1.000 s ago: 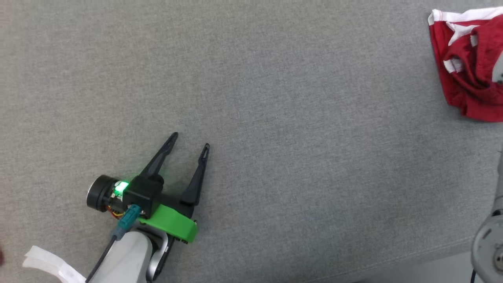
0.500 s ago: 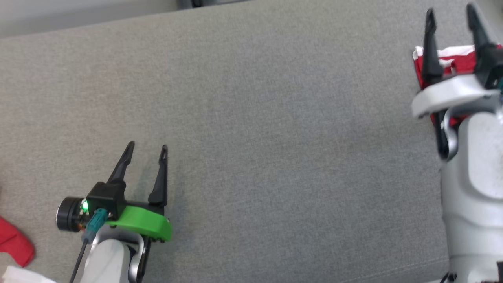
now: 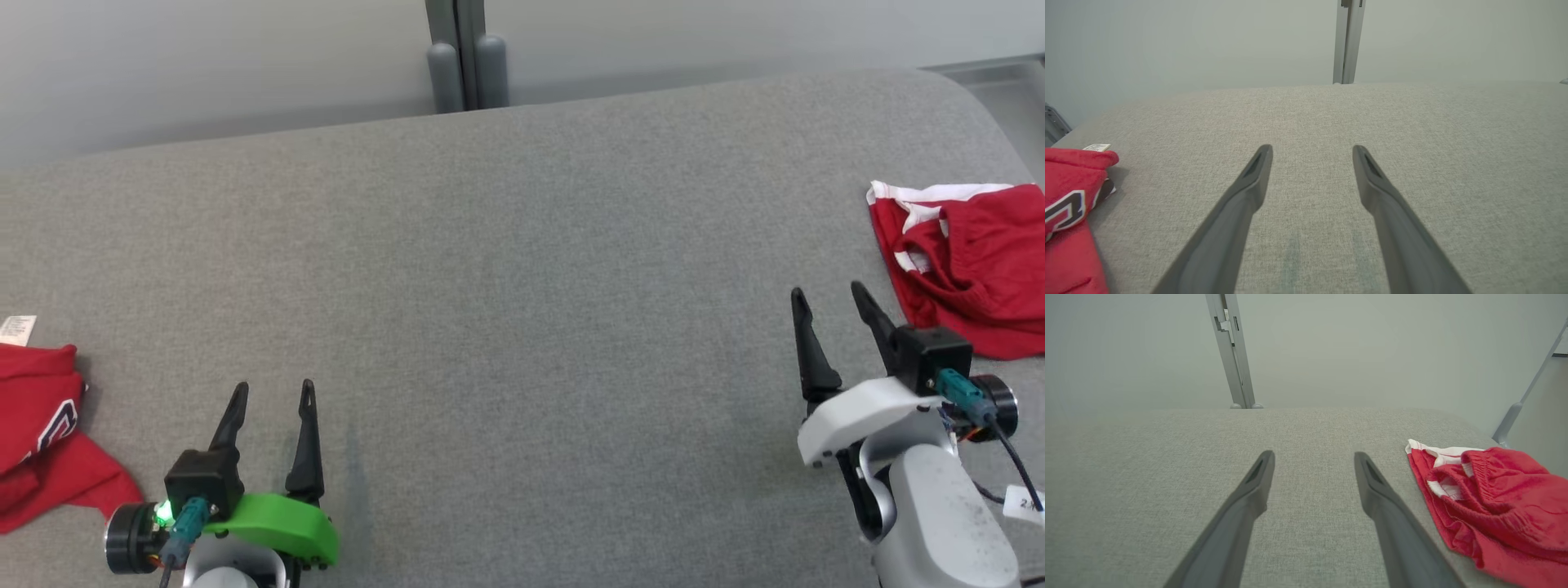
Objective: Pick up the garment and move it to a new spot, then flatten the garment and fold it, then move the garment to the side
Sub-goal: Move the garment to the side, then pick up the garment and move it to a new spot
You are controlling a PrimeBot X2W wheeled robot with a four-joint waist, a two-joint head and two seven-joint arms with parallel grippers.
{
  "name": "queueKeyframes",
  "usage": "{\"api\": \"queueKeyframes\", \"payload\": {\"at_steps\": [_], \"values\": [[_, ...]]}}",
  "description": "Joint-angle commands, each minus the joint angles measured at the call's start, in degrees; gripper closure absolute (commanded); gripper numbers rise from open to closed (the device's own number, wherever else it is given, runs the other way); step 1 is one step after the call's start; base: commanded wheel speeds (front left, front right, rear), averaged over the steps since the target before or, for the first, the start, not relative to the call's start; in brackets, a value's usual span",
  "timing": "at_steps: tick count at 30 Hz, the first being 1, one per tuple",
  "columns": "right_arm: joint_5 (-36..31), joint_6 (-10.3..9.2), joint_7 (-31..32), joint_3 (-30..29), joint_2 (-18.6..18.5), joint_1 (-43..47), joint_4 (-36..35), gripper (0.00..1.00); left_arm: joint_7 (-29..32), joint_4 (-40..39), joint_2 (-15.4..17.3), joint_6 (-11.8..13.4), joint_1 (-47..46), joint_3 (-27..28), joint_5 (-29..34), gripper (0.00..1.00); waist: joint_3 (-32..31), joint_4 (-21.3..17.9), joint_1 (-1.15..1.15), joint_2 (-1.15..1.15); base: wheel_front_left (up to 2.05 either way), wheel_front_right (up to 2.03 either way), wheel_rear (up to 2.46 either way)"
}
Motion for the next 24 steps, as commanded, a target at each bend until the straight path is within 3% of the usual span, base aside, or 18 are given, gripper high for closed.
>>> {"api": "queueKeyframes", "payload": {"at_steps": [1,9,17,24], "values": [[0.4,-0.08,-0.2,-0.1,-0.3,1.8,0.4,0.00,0.0,0.1,0.0,0.2,1.3,0.2,0.6,0.00,-2.5,1.4,0.00,0.00,0.00,0.00,0.00],[1.8,-0.08,-0.2,1.2,-0.3,7.4,0.8,0.00,0.0,-0.6,-0.4,0.4,5.9,1.4,0.4,0.00,-4.9,2.1,0.00,0.00,0.00,0.00,0.00],[1.8,-0.08,-0.2,2.0,-0.3,7.1,0.7,0.00,0.0,-0.9,-0.4,0.6,5.5,0.5,-1.9,0.00,-4.1,3.8,0.00,0.00,0.00,0.00,0.00],[3.1,-0.08,-0.2,4.2,-0.2,7.3,0.5,0.00,0.0,0.2,-0.4,1.3,3.8,0.5,-2.8,0.00,-3.1,10.5,0.00,0.00,0.00,0.00,0.00]]}}
